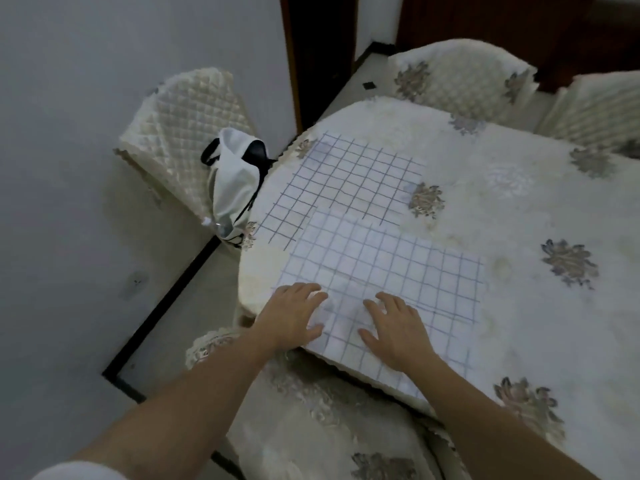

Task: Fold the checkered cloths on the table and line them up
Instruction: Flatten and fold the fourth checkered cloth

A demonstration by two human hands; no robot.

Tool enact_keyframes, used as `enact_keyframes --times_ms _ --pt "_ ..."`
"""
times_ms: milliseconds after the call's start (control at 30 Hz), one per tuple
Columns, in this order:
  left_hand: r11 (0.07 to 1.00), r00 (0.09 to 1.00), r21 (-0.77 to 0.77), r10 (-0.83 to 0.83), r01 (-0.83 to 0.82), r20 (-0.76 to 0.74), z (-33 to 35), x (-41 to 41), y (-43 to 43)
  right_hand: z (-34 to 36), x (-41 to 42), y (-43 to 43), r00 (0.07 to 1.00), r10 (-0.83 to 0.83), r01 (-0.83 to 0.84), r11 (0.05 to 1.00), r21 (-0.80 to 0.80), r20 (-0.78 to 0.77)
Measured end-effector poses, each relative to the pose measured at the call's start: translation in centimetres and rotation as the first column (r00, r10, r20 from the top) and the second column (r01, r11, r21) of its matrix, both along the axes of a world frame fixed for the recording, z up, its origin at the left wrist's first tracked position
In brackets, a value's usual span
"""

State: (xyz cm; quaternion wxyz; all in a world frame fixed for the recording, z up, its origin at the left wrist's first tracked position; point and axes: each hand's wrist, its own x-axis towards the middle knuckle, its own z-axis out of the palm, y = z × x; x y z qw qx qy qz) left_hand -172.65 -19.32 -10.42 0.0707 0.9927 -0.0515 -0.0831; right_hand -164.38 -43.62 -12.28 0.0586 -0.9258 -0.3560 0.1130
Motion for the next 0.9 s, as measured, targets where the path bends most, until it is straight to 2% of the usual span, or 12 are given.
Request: enact_keyframes --times_ms 133,233,333,433,533,700,900 --pt "0.988 0.986 -0.029 -0.153 0.151 -0.067 -2.6 -0.3 1.1 -1.4 -2.9 -1.4 0.995 -0.097 0.096 0.994 -0.046 -0.029" --pt "0.971 0.971 0.032 -0.236 0.238 -0.046 -3.5 -0.8 1.8 -2.1 -4.6 -2.4 0.984 -0.165 0.157 0.982 -0.102 -0.074" --pt "0.947 0.947 0.055 -0.314 0.317 -0.065 -4.8 -1.3 2.8 -2.3 -6.5 -3.0 0.971 -0.234 0.224 0.963 -0.149 -0.053" --pt "0.932 0.932 0.071 -0.348 0.356 -0.104 -5.9 -1.5 3.3 -3.0 -7.8 -4.0 0.961 -0.259 0.234 0.948 -0.215 -0.094" --pt "0.929 0.925 0.073 -0.35 0.363 -0.149 -6.1 -1.6 3.3 -3.5 -8.6 -4.7 0.953 -0.29 0.267 0.94 -0.214 -0.087" --pt "0.936 0.93 0.034 -0.344 0.351 -0.132 -5.8 -1.1 3.4 -3.6 -8.8 -4.9 0.94 -0.336 0.315 0.921 -0.228 -0.057" --pt "0.914 0.909 -0.039 -0.406 0.404 -0.089 -5.1 -0.6 5.0 -3.5 -8.8 -6.4 0.955 -0.289 0.281 0.952 -0.12 -0.063"
